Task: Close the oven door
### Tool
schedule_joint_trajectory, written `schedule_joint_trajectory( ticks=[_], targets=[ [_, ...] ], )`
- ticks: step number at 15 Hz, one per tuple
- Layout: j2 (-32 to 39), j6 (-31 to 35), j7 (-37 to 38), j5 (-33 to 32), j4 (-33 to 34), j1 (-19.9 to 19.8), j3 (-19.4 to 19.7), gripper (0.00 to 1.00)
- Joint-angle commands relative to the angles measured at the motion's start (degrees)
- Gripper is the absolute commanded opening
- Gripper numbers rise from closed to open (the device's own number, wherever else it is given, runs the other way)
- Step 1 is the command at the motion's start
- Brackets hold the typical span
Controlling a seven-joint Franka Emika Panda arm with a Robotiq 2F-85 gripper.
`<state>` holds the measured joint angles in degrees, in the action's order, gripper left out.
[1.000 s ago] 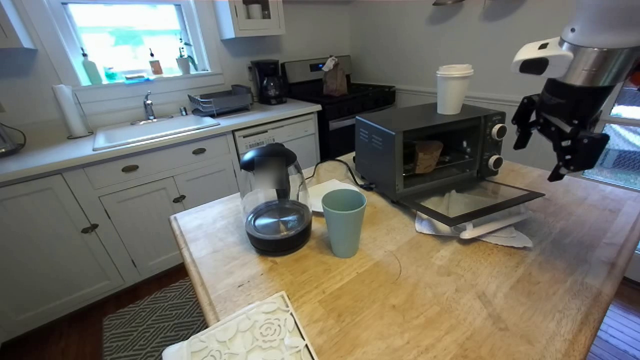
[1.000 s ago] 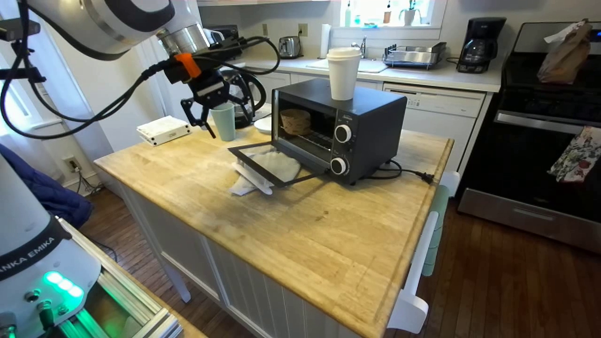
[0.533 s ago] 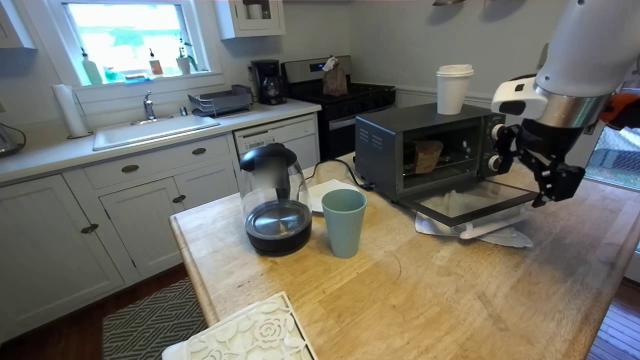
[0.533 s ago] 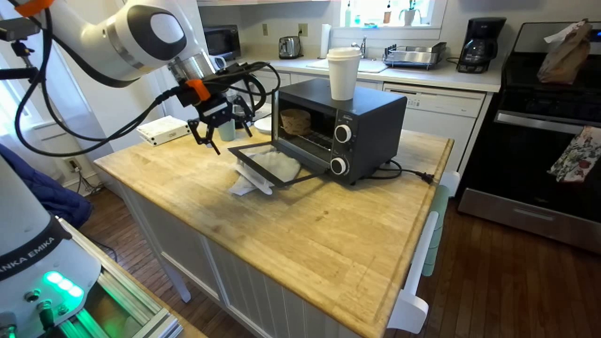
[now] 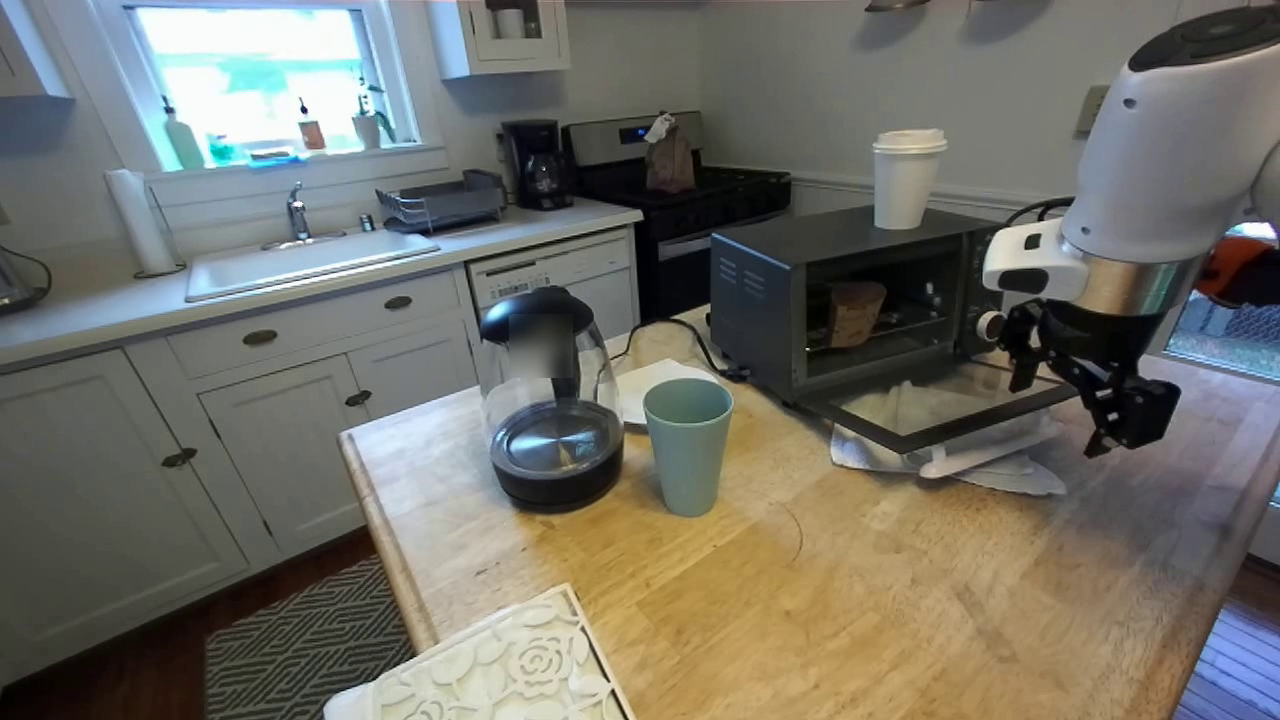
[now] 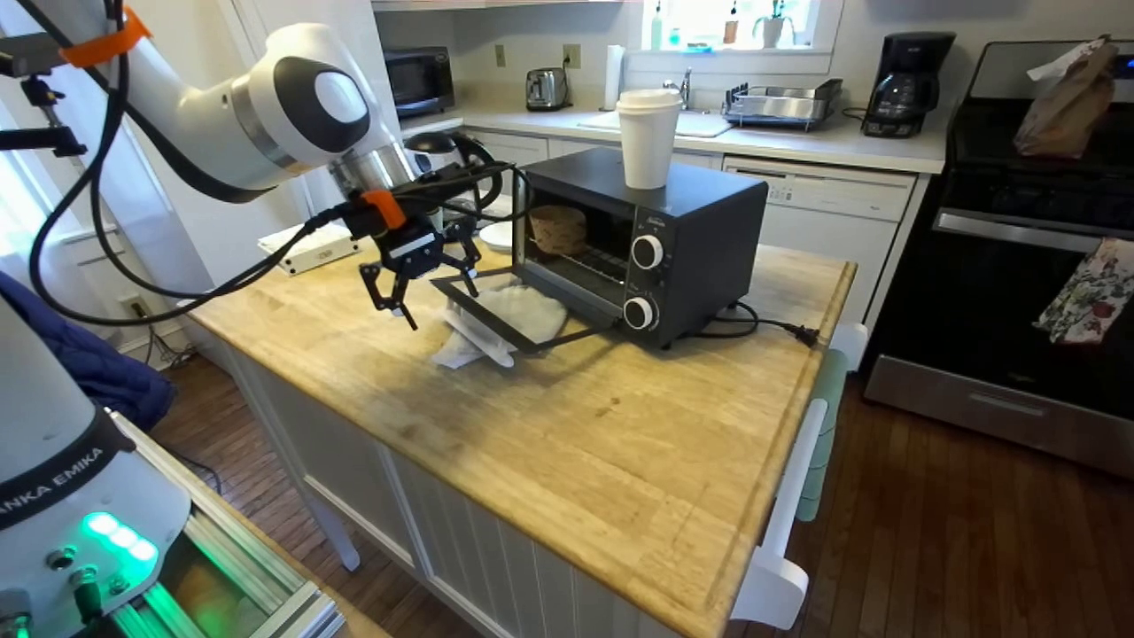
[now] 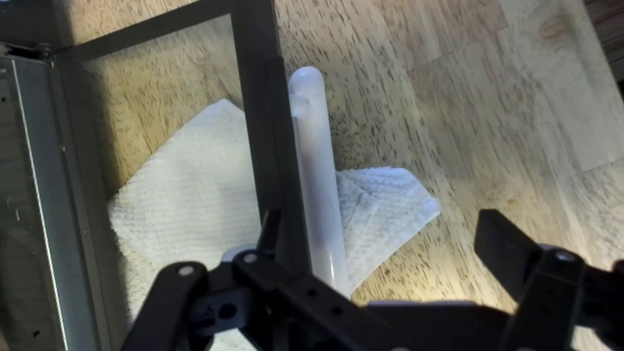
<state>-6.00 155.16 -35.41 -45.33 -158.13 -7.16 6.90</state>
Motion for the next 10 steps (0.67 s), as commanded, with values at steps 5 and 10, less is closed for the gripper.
schedule_joint_trajectory(
  ticks=[5,10],
  targets=[
    [0.8,7.3,12.9,-19.2,0.3,-1.7,-0.6,1.00],
    [1.0,10.1,27.1,-34.4,1.1,-2.4,-0.1,1.00]
  ],
)
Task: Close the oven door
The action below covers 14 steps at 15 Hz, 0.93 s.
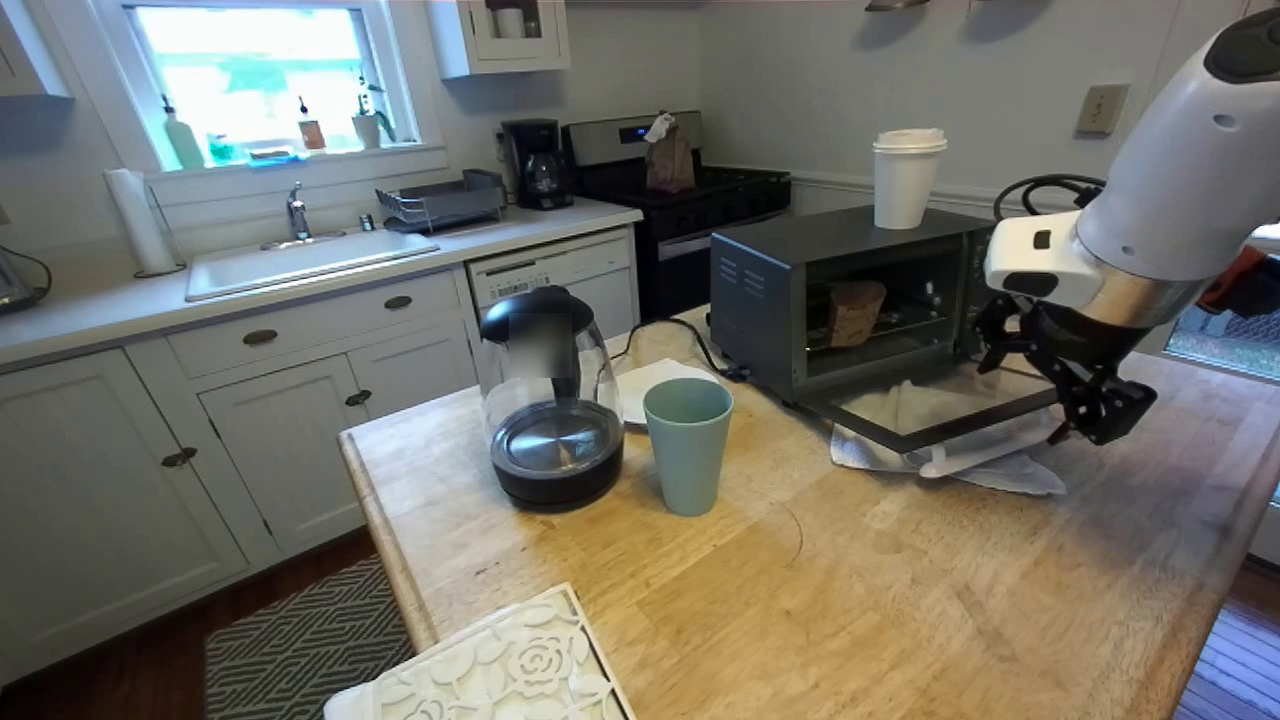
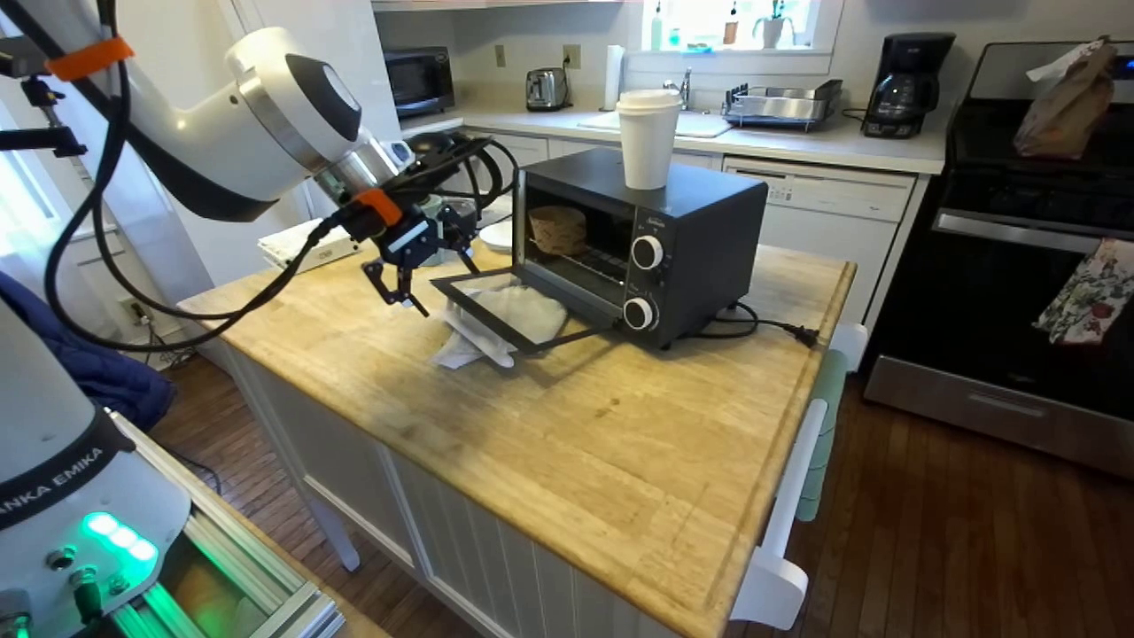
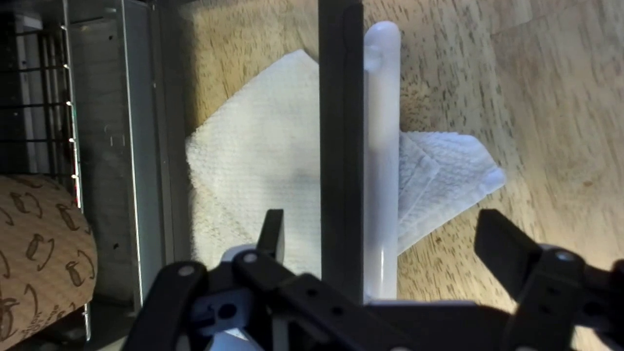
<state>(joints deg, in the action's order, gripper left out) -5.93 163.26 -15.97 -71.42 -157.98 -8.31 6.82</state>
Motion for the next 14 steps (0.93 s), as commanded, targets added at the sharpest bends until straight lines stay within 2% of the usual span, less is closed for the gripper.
schedule_joint_trajectory(
  ticks=[1,5,12,13,14],
  targets=[
    [1.1,2.5,10.9,-11.4,1.4,-1.4,0.1,1.00],
    [3.4,3.4,22.4,-21.3,3.9,-1.3,0.3,1.00],
    [7.3,4.1,35.3,-31.2,6.8,-0.7,0.2,1.00],
    [7.2,4.6,35.2,-32.0,6.6,-0.7,0.1,1.00],
    [6.4,3.0,32.1,-28.5,5.5,-0.6,0.1,1.00]
  ],
)
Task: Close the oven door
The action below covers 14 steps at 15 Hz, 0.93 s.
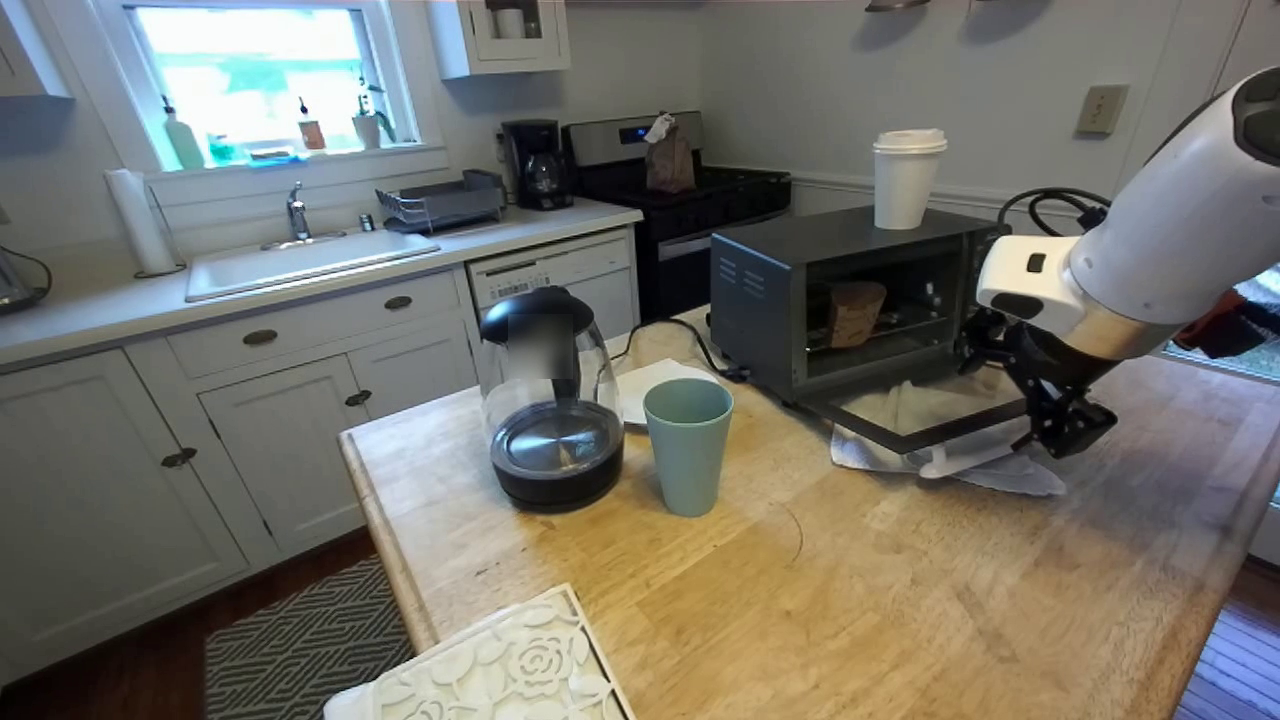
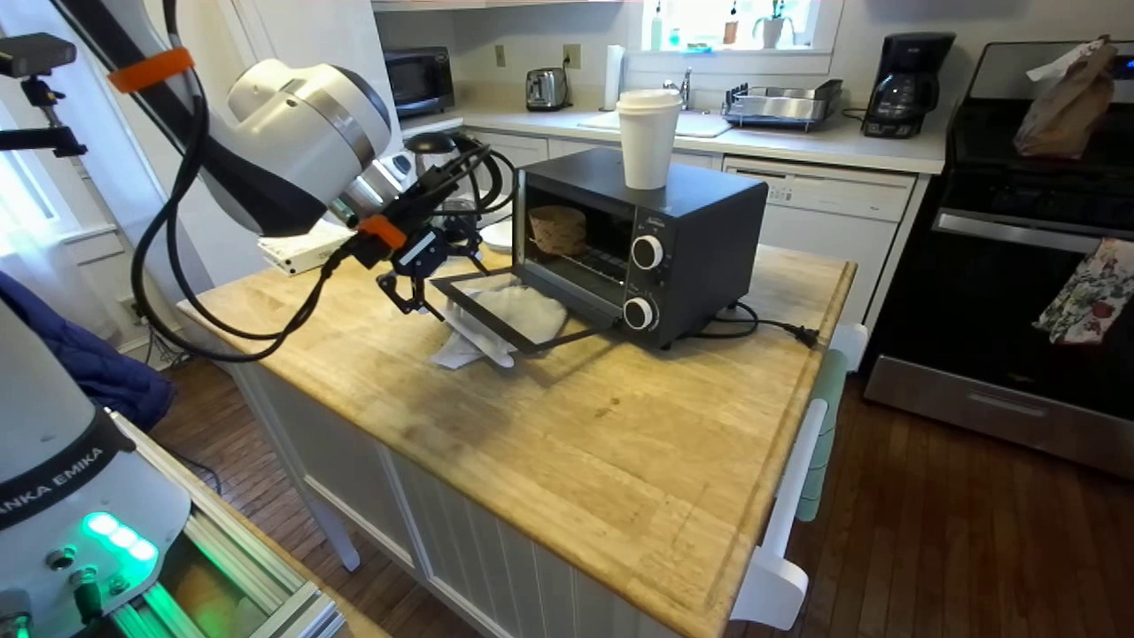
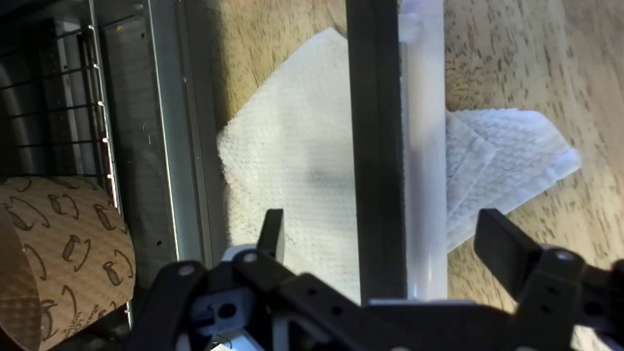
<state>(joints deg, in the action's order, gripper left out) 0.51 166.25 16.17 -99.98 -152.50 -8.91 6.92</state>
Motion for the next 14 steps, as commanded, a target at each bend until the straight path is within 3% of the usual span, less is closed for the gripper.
schedule_joint_trajectory(
  ticks=[1,14],
  targets=[
    [0.1,0.2,0.5,-0.5,0.2,0.0,0.0,1.00],
    [3.4,-1.8,11.5,-8.7,3.4,0.1,-0.1,1.00]
  ],
)
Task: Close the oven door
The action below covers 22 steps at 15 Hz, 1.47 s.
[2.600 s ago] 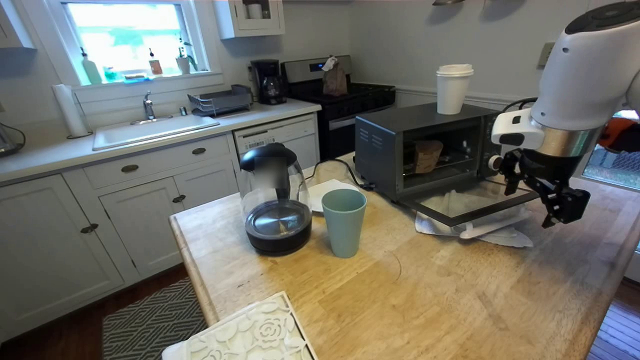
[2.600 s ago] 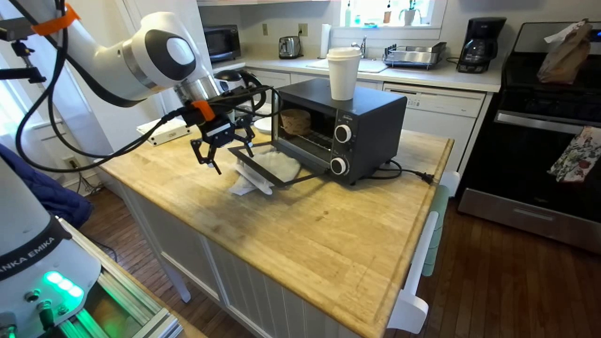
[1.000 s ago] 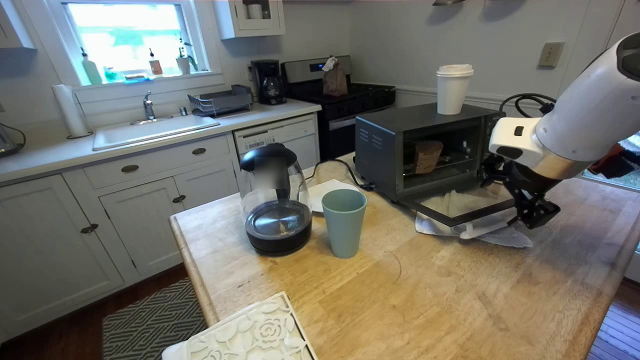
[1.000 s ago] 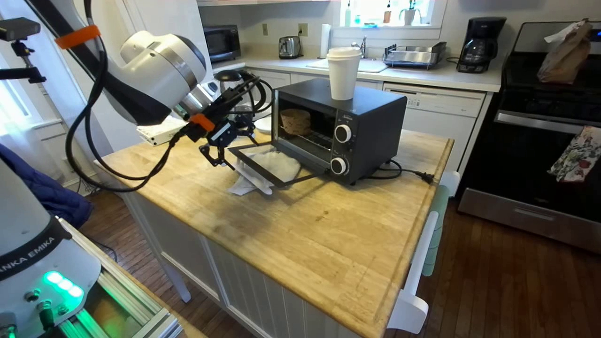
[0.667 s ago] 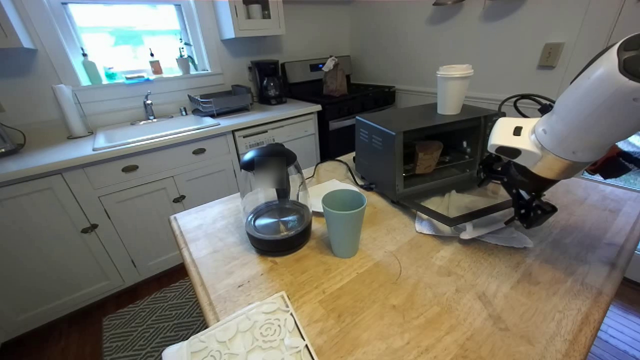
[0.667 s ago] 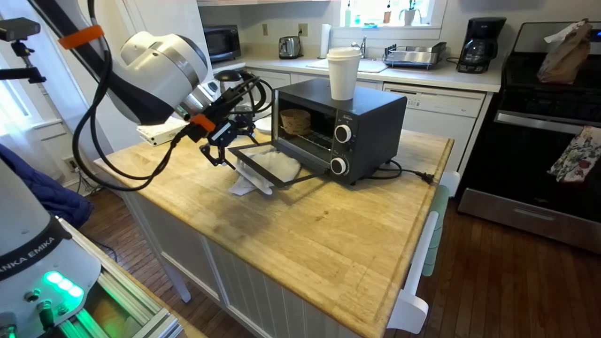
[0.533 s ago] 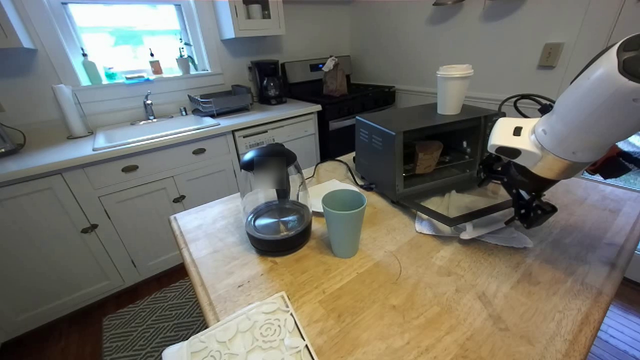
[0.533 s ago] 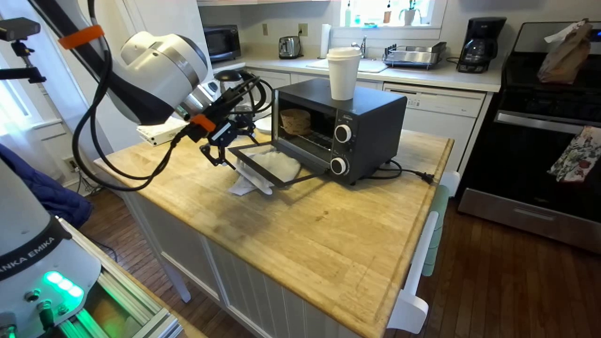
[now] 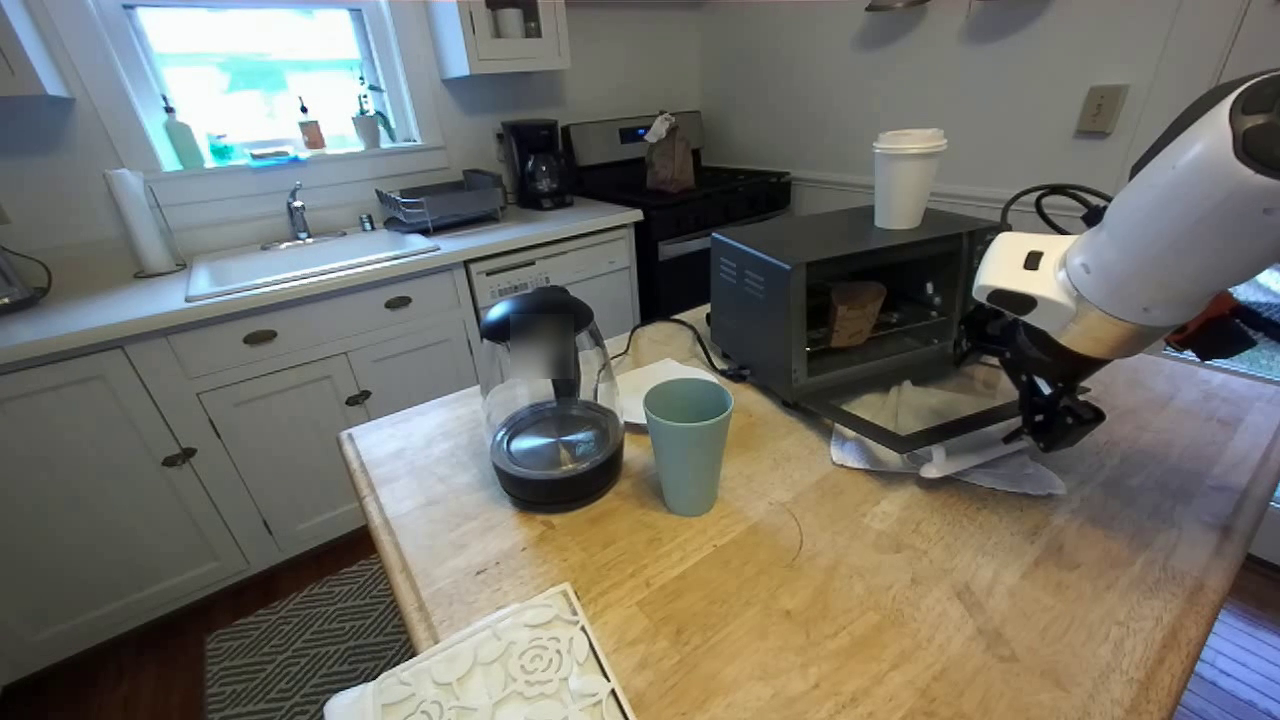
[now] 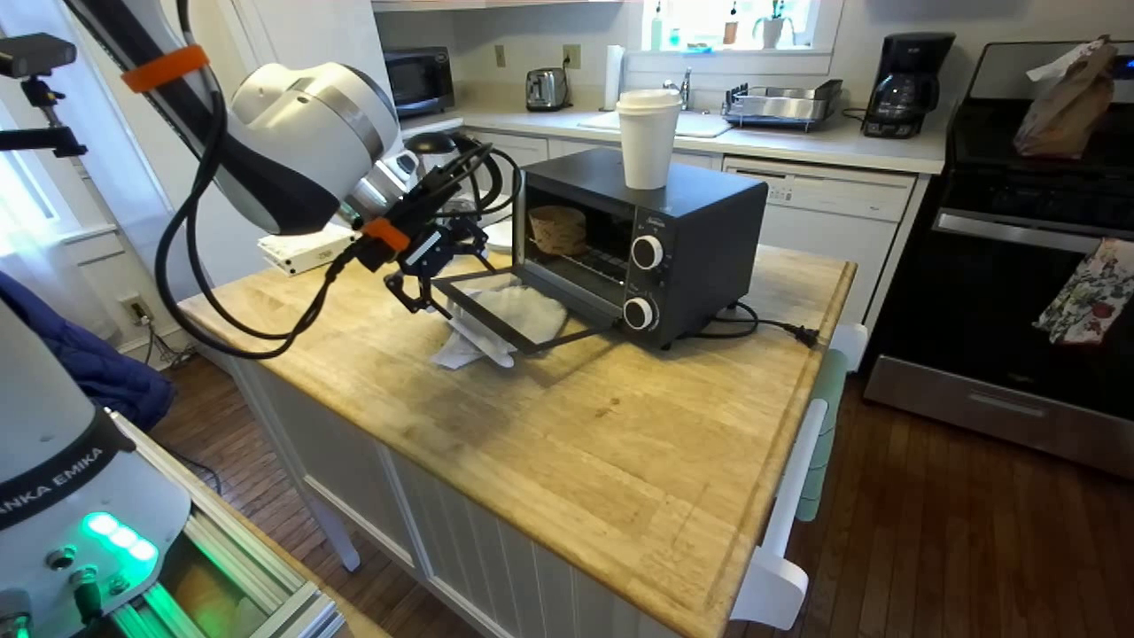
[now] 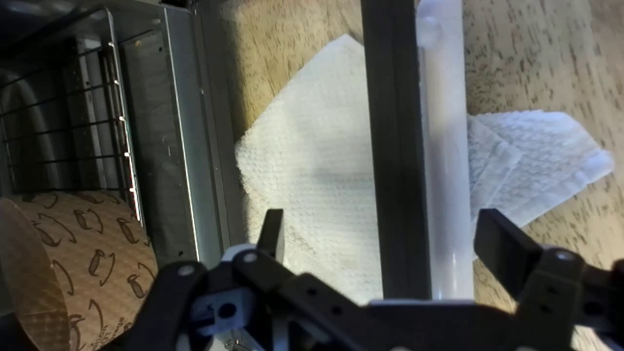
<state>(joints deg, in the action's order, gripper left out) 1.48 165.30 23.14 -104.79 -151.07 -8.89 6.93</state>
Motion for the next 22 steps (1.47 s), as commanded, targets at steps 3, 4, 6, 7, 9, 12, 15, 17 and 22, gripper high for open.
schedule_joint_trajectory(
  ticks=[3,4,6,7,9,12,15,17,22],
  targets=[
    [3.1,-1.8,7.6,-6.1,2.8,0.1,-0.2,1.00],
    [2.9,-1.9,8.5,-6.8,3.0,0.1,-0.3,1.00],
    [1.6,-2.4,10.0,-8.3,3.2,0.1,-0.3,1.00],
    [0.7,-2.4,10.3,-8.7,3.2,0.1,-0.3,1.00],
    [-0.5,-2.6,11.2,-9.8,3.7,0.1,-0.3,1.00],
    [-1.8,-3.2,11.3,-10.3,3.9,0.3,-0.4,1.00],
    [-4.8,-4.2,10.5,-10.7,4.2,0.5,-0.6,1.00],
    [-5.7,-5.4,10.6,-11.3,5.5,0.6,-0.8,1.00],
    [-9.3,-9.3,11.0,-12.1,9.7,1.7,-2.3,1.00]
  ],
)
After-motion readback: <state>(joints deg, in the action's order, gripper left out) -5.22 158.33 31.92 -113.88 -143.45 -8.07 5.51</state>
